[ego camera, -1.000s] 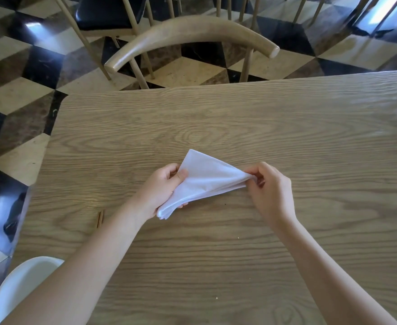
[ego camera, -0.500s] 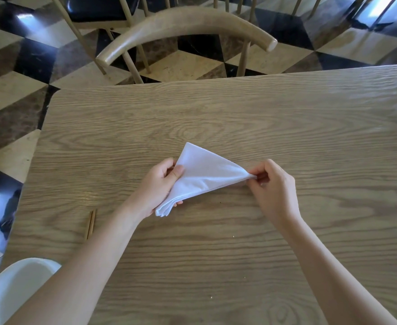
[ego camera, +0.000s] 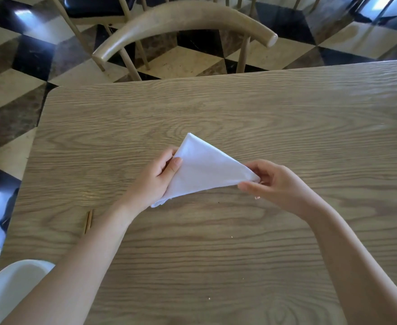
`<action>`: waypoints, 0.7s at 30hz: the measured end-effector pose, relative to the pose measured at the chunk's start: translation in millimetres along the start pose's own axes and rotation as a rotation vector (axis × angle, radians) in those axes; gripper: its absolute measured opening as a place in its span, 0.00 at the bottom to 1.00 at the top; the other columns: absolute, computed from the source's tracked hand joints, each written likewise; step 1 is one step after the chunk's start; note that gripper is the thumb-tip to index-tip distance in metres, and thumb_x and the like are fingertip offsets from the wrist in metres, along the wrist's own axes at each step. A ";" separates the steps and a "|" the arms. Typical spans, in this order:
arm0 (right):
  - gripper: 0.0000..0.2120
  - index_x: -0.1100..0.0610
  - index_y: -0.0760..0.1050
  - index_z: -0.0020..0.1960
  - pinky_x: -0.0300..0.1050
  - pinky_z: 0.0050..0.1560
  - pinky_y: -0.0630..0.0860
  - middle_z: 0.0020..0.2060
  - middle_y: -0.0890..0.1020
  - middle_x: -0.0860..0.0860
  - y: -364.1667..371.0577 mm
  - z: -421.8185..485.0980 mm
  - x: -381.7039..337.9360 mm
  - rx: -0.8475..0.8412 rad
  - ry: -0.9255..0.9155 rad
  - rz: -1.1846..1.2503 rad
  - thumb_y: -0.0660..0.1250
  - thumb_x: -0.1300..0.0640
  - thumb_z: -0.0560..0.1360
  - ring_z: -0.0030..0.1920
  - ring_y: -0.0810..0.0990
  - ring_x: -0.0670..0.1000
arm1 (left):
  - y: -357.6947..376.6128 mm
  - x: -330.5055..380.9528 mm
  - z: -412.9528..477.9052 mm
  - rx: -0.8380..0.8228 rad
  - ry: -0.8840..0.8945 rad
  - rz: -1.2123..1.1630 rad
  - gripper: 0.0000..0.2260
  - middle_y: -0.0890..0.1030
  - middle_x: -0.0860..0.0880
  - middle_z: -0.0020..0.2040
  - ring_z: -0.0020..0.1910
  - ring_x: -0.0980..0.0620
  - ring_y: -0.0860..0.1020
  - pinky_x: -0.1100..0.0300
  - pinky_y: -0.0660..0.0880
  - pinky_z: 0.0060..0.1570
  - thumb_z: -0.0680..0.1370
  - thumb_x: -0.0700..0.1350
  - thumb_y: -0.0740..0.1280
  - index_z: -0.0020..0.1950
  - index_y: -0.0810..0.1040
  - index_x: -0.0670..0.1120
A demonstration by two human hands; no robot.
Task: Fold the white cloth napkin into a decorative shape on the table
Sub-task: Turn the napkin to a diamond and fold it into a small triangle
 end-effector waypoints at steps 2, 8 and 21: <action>0.09 0.49 0.79 0.50 0.41 0.40 0.74 0.41 0.84 0.50 -2.6 -0.1 -2.0 0.006 -0.011 -0.004 0.72 0.55 0.70 0.38 0.79 0.49 | -0.7 2.2 0.7 -0.004 0.041 0.021 0.07 0.76 0.45 0.40 0.36 0.57 0.72 0.66 0.67 0.38 0.79 0.51 0.55 0.50 0.72 0.58; 0.04 0.62 0.80 0.42 0.38 0.33 0.71 0.28 0.77 0.52 1.2 -1.1 0.9 0.061 0.052 0.183 0.72 0.61 0.69 0.29 0.72 0.49 | -5.2 5.0 -1.7 0.082 0.099 0.146 0.08 0.75 0.40 0.39 0.33 0.49 0.71 0.61 0.70 0.30 0.78 0.52 0.54 0.49 0.70 0.63; 0.08 0.61 0.77 0.42 0.34 0.29 0.73 0.31 0.79 0.52 2.3 -2.4 -1.1 0.261 0.023 0.886 0.70 0.63 0.63 0.27 0.73 0.45 | 3.0 -4.4 -4.4 0.108 0.055 -0.027 0.06 0.75 0.59 0.39 0.38 0.54 0.74 0.55 0.70 0.41 0.77 0.53 0.56 0.49 0.72 0.61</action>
Point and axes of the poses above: each hand's wrist, its own z-axis towards the middle knuckle, its own y-axis out of the palm, x = y × z, the point moved 6 cm from there along z, towards the middle knuckle
